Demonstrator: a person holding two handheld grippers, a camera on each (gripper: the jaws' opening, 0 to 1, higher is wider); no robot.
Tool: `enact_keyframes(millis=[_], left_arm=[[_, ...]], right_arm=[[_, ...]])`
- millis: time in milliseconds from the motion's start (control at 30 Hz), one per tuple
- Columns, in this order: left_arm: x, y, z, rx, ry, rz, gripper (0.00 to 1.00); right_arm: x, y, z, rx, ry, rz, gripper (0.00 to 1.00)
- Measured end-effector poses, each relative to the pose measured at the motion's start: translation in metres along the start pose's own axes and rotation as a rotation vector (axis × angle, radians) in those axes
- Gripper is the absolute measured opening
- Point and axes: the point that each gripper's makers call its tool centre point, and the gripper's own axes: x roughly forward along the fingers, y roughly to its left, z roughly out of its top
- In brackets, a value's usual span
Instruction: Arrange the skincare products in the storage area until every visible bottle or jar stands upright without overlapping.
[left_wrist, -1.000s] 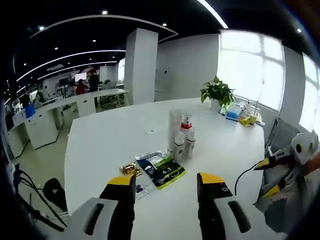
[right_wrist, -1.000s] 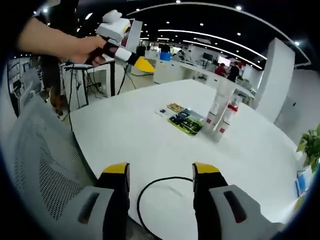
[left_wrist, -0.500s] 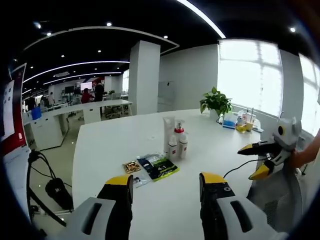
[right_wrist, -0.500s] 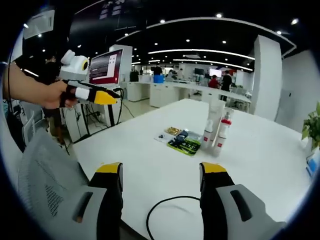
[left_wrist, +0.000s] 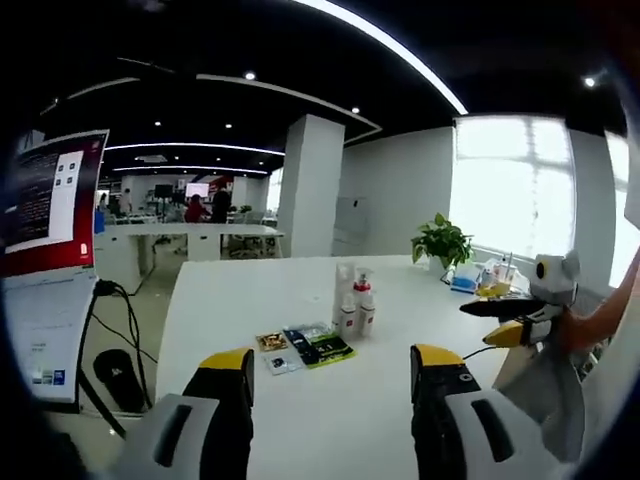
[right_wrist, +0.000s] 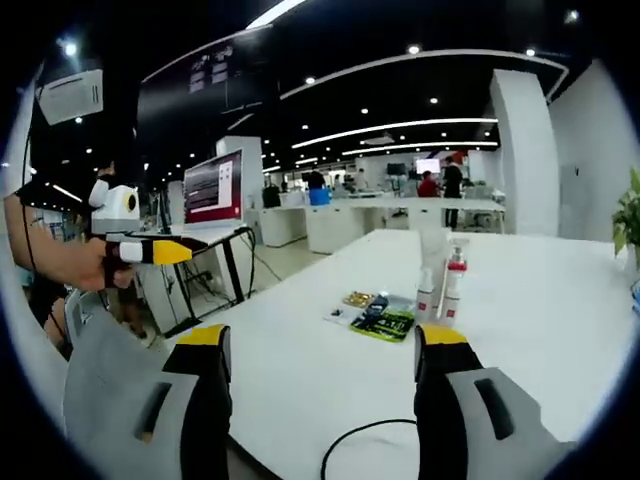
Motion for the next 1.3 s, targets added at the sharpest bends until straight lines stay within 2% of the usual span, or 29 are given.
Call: enact_keyframes(millis=[100, 233, 500, 733, 867, 1033, 1300], left_arm=[[-0.005, -0.004, 0.0, 0.013, -0.013, 0.003, 0.69], [-0.01, -0.01, -0.002, 0.028, -0.033, -0.001, 0.75], [-0.014, -0.022, -0.009, 0.01, -0.066, -0.002, 0.81], [-0.013, -0.027, -0.007, -0.009, -0.117, 0.006, 0.86], [-0.012, -0.031, -0.004, -0.033, -0.152, 0.005, 0.88], [-0.008, -0.032, -0.01, -0.027, -0.128, 0.002, 0.87], [0.001, -0.025, 0.003, -0.022, -0.183, 0.03, 0.88]], right_arm=[[0.0, 0.001, 0.006, 0.014, -0.032, 0.012, 0.79], [0.0, 0.003, 0.012, 0.029, -0.064, 0.02, 0.8], [0.0, 0.008, 0.013, 0.019, -0.071, 0.035, 0.84], [-0.003, 0.006, 0.019, 0.035, -0.105, 0.03, 0.85], [-0.003, 0.005, 0.019, 0.031, -0.103, 0.03, 0.85], [-0.003, 0.007, 0.018, 0.031, -0.098, 0.033, 0.85], [-0.003, 0.004, 0.018, 0.024, -0.099, 0.025, 0.84]])
